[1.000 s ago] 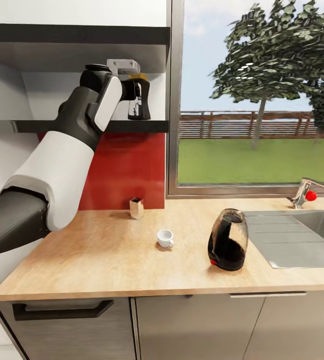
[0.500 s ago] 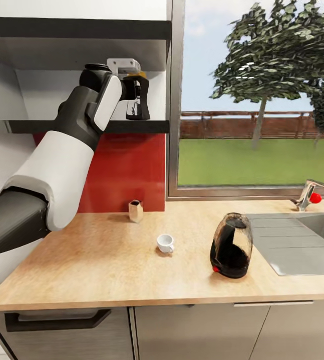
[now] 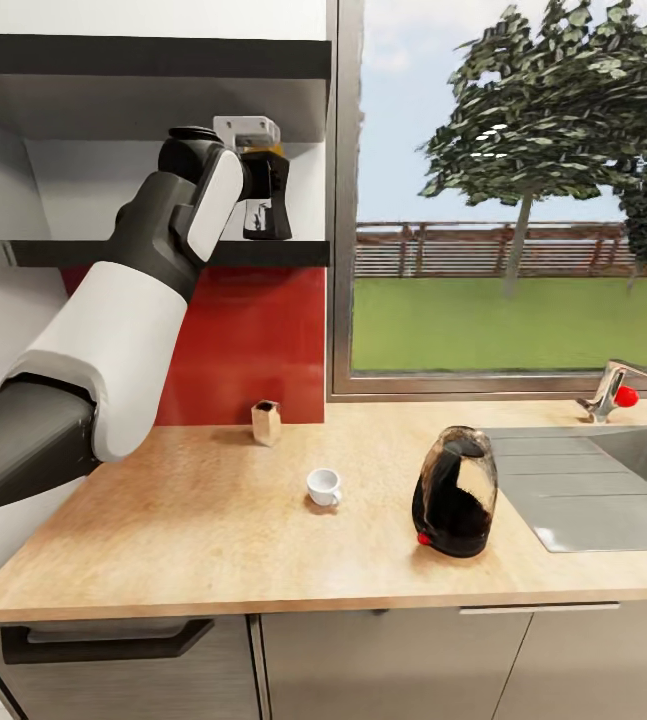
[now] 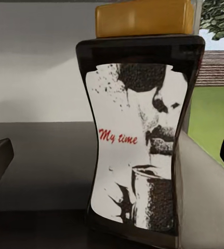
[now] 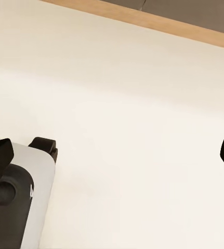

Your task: Set up a coffee station on the kitchen countertop: keep the coffee maker on the countertop, move the bottle of coffee from the kitchen shelf to the counter next to the coffee maker, place a paper coffee filter on top of the coffee maker, put the saucer next to the coffee maker with the coffee cup on the saucer, and place the electric kettle next to the coffee maker.

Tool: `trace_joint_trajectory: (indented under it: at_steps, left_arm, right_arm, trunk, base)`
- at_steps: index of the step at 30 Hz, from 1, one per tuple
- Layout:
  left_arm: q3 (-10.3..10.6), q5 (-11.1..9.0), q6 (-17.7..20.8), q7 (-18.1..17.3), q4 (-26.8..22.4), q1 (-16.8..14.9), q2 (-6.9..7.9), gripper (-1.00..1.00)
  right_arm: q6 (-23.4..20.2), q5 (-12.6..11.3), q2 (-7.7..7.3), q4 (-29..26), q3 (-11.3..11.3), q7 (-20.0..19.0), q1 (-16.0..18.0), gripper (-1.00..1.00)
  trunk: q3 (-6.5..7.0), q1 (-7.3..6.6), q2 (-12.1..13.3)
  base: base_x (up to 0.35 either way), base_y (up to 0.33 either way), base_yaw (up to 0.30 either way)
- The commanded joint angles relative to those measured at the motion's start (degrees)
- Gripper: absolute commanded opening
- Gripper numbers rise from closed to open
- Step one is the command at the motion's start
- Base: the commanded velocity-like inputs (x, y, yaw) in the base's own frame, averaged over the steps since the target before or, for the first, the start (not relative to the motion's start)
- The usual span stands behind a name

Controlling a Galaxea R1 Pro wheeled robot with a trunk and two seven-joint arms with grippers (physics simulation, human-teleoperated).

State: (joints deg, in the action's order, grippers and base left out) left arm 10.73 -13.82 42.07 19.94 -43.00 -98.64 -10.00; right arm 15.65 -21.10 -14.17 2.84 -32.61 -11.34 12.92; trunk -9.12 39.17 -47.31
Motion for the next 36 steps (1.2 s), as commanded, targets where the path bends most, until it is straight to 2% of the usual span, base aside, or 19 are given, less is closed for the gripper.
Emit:
trace_joint_trajectory:
  at_steps: [1, 8, 11, 14, 20, 22, 36]
  left_arm:
    - [0.09, -0.59, 0.12, 0.5, -0.03, -0.06, 0.0, 1.0]
    - [0.09, -0.59, 0.12, 0.53, -0.26, -0.06, 0.0, 1.0]
    - [0.13, -0.59, 0.12, 0.54, -0.35, -0.06, 0.0, 1.0]
    - [0.13, -0.59, 0.12, 0.54, -0.4, -0.06, 0.0, 1.0]
    - [0.1, -0.59, 0.12, 0.54, -0.41, -0.06, 0.0, 1.0]
    - [0.09, -0.59, 0.12, 0.54, -0.41, -0.06, 0.0, 1.0]
    - [0.02, -0.59, 0.12, 0.52, -0.42, -0.06, 0.0, 1.0]
  right_arm:
    - [0.35, -0.61, 0.02, 0.23, -0.35, -0.43, 0.09, 1.0]
    - [0.31, -0.61, -0.46, 0.23, -0.35, -0.43, 0.09, 1.0]
    - [0.21, -0.61, -1.35, 0.26, -0.35, -0.43, -0.07, 1.0]
    - [0.34, -0.61, -2.12, 0.25, -0.42, -0.43, -2.79, 1.0]
    - [0.54, -0.48, -1.98, 0.19, -0.58, -0.43, -8.16, 1.0]
    - [0.57, -0.45, -1.9, 0.17, -0.6, -0.43, -8.89, 1.0]
    - [0.68, -0.43, -1.91, 0.15, -0.58, -0.43, -9.66, 1.0]
  trunk:
    - [-0.09, 0.01, -0.07]
    - [-0.09, 0.01, -0.07]
    - [-0.09, 0.01, -0.07]
    - [-0.09, 0.01, -0.07]
    - [-0.09, 0.01, -0.07]
    - [-0.09, 0.01, -0.07]
    - [-0.09, 0.01, -0.07]
  base:
    - [0.0, -0.005, 0.0]
    - [0.0, -0.001, 0.0]
    - [0.0, 0.0, 0.0]
    - [0.0, 0.0, 0.0]
    - [0.014, 0.0, 0.0]
    - [0.099, 0.0, 0.0]
    - [0.029, -0.017, 0.0]
